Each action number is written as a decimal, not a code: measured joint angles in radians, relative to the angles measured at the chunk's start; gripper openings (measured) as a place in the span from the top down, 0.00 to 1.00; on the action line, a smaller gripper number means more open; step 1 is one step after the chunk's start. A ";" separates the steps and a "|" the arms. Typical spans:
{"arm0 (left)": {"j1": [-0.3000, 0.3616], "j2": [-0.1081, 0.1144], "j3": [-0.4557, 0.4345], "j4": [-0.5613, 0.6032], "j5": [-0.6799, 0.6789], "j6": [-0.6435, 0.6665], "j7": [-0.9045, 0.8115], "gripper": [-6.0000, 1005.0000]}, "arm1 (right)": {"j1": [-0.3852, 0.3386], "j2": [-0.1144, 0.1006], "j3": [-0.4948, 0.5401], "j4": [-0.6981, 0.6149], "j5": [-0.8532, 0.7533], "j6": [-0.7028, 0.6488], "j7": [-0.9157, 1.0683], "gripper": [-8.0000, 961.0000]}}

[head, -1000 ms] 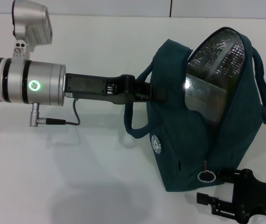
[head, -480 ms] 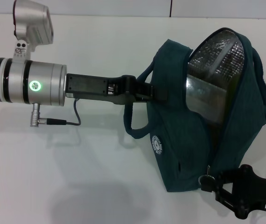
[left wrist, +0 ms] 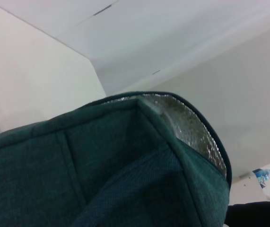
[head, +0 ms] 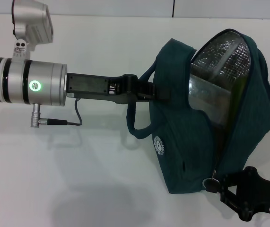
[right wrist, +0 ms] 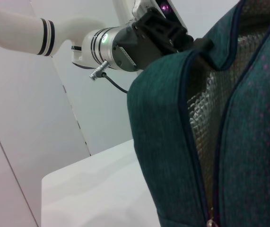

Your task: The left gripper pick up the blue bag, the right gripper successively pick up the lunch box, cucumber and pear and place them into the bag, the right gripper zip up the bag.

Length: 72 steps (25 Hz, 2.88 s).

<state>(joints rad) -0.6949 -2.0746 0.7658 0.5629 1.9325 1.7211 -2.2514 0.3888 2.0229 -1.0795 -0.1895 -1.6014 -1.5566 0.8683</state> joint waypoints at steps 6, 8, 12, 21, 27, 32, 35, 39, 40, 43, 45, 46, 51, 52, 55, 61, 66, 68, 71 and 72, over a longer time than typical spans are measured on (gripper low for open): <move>0.000 0.002 0.001 0.000 -0.003 -0.001 0.001 0.96 | -0.003 -0.001 0.000 0.001 0.000 0.000 0.000 0.98; 0.000 0.002 0.001 0.000 -0.003 -0.001 0.001 0.96 | -0.003 -0.001 0.000 0.001 0.000 0.000 0.000 0.98; 0.000 0.001 0.001 0.000 -0.004 -0.002 0.002 0.96 | -0.003 -0.001 0.001 0.001 0.000 -0.001 0.002 0.97; 0.000 -0.001 0.005 0.000 -0.005 -0.002 0.003 0.96 | -0.002 -0.003 0.001 0.002 0.000 -0.004 0.014 0.94; 0.000 -0.001 0.004 0.000 -0.005 -0.002 0.003 0.96 | -0.003 -0.003 0.001 -0.002 0.000 -0.007 0.018 0.90; 0.000 -0.001 0.003 0.000 -0.005 -0.002 0.003 0.96 | -0.006 -0.004 0.000 -0.004 0.000 -0.009 0.018 0.90; 0.000 -0.001 0.003 0.000 -0.005 -0.002 0.003 0.96 | -0.008 -0.005 -0.003 -0.005 0.000 -0.010 0.018 0.90; 0.000 -0.001 0.004 0.000 -0.005 -0.002 0.003 0.96 | -0.008 -0.006 -0.007 -0.005 0.000 -0.011 0.016 0.90; 0.000 -0.001 0.004 0.000 -0.005 -0.002 0.003 0.96 | -0.008 -0.006 -0.007 -0.005 0.000 -0.011 0.016 0.90; 0.000 -0.001 0.004 0.000 -0.004 -0.002 0.003 0.96 | -0.010 -0.006 -0.006 -0.005 0.000 -0.011 0.012 0.90; 0.001 -0.001 0.004 0.000 -0.004 -0.002 0.003 0.96 | -0.011 -0.006 -0.005 -0.005 0.000 -0.011 0.011 0.90; 0.001 -0.001 0.003 0.000 -0.004 -0.002 0.003 0.96 | -0.012 -0.006 -0.003 -0.005 0.000 -0.012 0.011 0.91; 0.002 -0.001 0.003 0.000 -0.004 -0.002 0.003 0.96 | -0.019 -0.007 0.001 -0.005 0.000 -0.014 0.011 0.93; 0.002 -0.001 0.003 0.000 -0.004 -0.002 0.003 0.96 | -0.022 -0.007 0.001 -0.006 0.000 -0.015 0.010 0.93; 0.002 -0.001 0.002 0.000 -0.004 -0.002 0.004 0.96 | -0.024 -0.007 0.001 -0.007 0.000 -0.018 0.008 0.94; 0.002 -0.001 0.003 0.000 -0.004 -0.002 0.004 0.96 | -0.024 -0.007 0.001 -0.007 0.000 -0.018 0.006 0.96; 0.002 -0.001 0.004 0.000 -0.004 -0.002 0.004 0.96 | -0.024 -0.007 0.001 -0.015 0.000 -0.019 0.004 0.96; 0.002 -0.001 0.004 0.000 -0.004 -0.002 0.004 0.96 | -0.025 -0.007 0.001 -0.018 0.000 -0.019 0.003 0.97; 0.002 -0.001 0.004 0.000 -0.004 -0.002 0.005 0.96 | -0.024 -0.008 0.000 -0.019 0.000 -0.022 -0.002 0.97; 0.002 -0.001 0.003 0.000 -0.004 -0.002 0.006 0.96 | -0.023 -0.009 -0.001 -0.019 0.000 -0.023 -0.003 0.97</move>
<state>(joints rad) -0.6933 -2.0755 0.7693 0.5630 1.9283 1.7195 -2.2457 0.3658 2.0144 -1.0804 -0.2090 -1.6015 -1.5793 0.8654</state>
